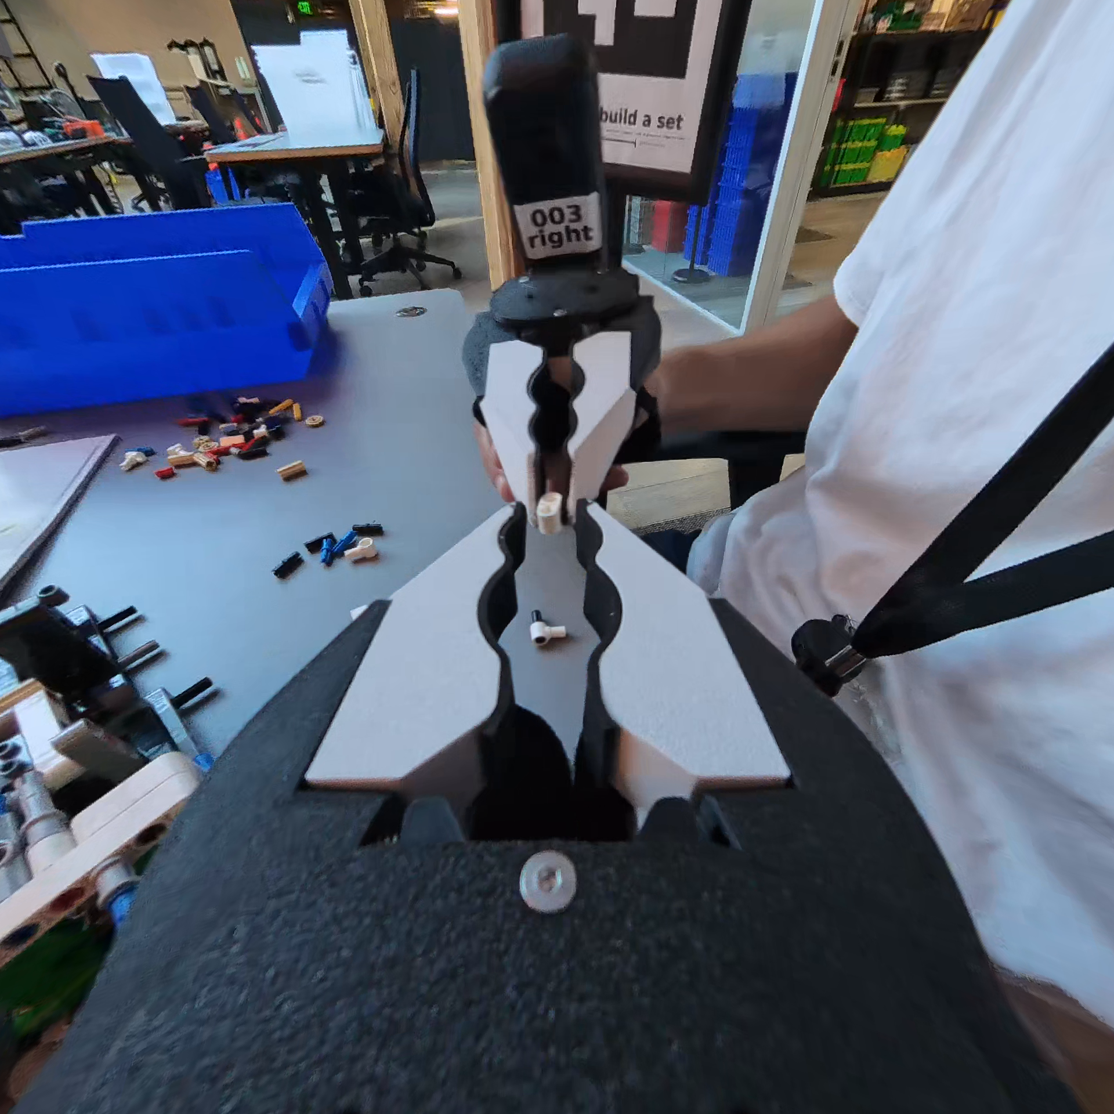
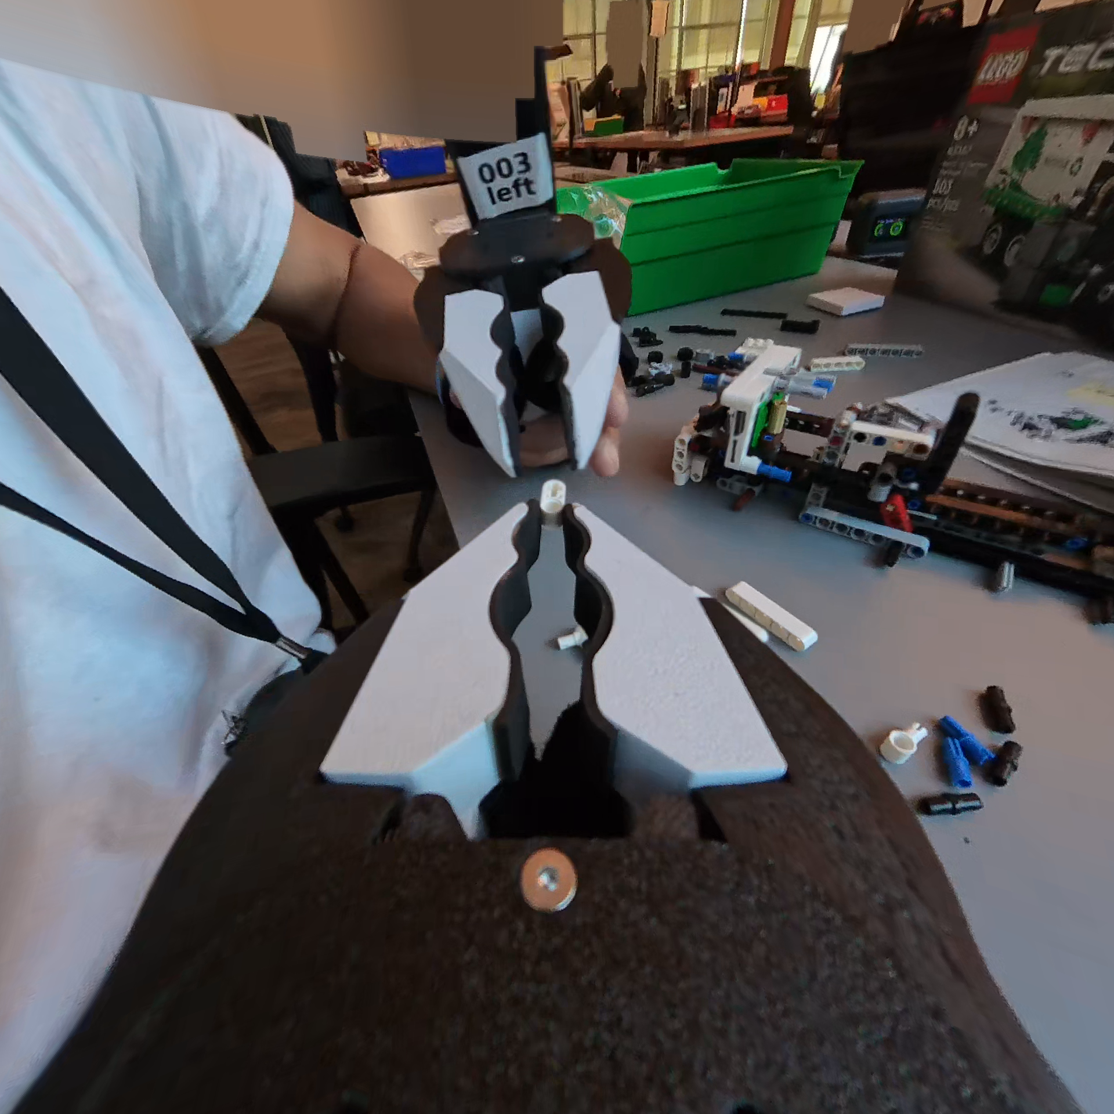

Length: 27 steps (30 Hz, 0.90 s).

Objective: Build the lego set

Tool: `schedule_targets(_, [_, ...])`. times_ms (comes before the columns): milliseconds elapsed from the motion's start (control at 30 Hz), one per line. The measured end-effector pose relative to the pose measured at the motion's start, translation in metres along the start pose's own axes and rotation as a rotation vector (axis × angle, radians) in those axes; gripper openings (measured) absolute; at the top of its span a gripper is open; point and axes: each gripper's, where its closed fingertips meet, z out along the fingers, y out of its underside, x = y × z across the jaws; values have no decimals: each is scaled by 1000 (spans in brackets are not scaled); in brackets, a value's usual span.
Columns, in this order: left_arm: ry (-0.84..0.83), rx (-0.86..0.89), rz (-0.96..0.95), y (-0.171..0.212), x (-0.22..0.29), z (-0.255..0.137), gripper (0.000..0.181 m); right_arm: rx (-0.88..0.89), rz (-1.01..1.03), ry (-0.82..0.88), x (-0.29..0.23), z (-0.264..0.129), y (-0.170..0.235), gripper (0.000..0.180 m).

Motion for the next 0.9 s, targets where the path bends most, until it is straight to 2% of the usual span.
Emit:
schedule_targets(200, [16, -58, 62, 8, 9, 6, 10, 12, -64, -5, -7, 2, -1, 6])
schedule_targets(367, [44, -58, 35, 8, 10, 6, 8, 18, -66, -16, -8, 2, -1, 6])
schedule_targets(600, [35, -3, 44, 1, 7, 0, 4, 32, 42, -63, -7, -1, -4, 8])
schedule_targets(733, [15, -14, 122, 3, 7, -1, 4, 40, 194, -169, -17, 1, -7, 25])
schedule_targets(800, [18, -20, 160, 5, 9, -1, 4, 47, 219, -164, -17, 4, -8, 21])
schedule_targets(867, [24, -24, 173, 6, 11, -1, 4, 54, 143, -89, -13, 5, -7, 8])
schedule_targets(900, [29, -23, 169, 6, 11, -1, 4, 57, 115, -69, -13, 6, -7, 8])
